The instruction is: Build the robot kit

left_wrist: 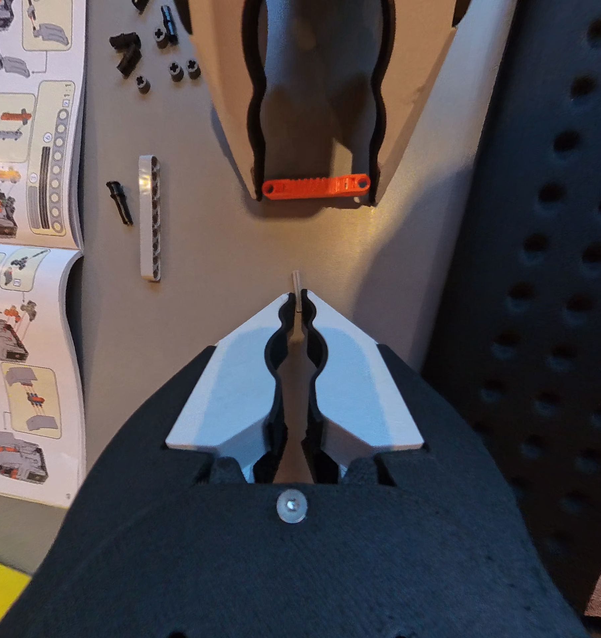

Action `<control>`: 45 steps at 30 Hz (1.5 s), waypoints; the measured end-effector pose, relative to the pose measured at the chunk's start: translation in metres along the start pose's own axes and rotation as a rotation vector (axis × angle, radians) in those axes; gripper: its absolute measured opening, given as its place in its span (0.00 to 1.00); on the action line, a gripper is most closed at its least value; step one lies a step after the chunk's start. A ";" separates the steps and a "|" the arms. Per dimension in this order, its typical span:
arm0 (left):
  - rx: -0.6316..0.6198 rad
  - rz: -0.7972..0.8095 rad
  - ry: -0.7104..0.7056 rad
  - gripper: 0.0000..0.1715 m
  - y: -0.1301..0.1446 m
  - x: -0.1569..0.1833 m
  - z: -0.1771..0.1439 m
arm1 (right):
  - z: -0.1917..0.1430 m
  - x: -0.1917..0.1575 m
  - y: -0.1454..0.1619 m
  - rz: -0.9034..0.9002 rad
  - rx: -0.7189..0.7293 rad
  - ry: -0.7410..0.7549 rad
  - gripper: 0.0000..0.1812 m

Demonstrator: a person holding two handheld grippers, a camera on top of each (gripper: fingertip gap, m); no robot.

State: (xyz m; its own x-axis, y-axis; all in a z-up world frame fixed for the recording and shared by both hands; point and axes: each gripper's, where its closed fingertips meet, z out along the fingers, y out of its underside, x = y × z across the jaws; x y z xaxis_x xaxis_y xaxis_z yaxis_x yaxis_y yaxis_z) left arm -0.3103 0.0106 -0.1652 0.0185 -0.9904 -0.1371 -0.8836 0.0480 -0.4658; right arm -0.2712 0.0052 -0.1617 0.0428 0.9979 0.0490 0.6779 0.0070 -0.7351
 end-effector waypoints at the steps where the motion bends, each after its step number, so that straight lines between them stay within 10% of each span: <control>1: -0.004 0.011 -0.017 0.00 -0.001 0.000 0.000 | 0.000 0.001 -0.001 -0.012 0.005 0.008 0.32; 17: 0.152 0.257 -0.435 0.00 -0.036 0.024 -0.018 | -0.015 -0.016 -0.028 0.063 0.226 -0.197 0.31; 45: 0.041 0.287 -0.505 0.00 -0.031 0.033 0.002 | 0.008 -0.011 -0.006 -0.006 0.020 -0.086 0.31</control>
State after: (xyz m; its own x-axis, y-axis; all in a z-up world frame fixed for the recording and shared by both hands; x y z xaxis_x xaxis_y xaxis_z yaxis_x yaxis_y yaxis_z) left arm -0.2812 -0.0234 -0.1575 0.0105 -0.7524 -0.6586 -0.8677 0.3206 -0.3800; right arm -0.2820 -0.0054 -0.1630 -0.0251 0.9997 -0.0041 0.6635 0.0136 -0.7480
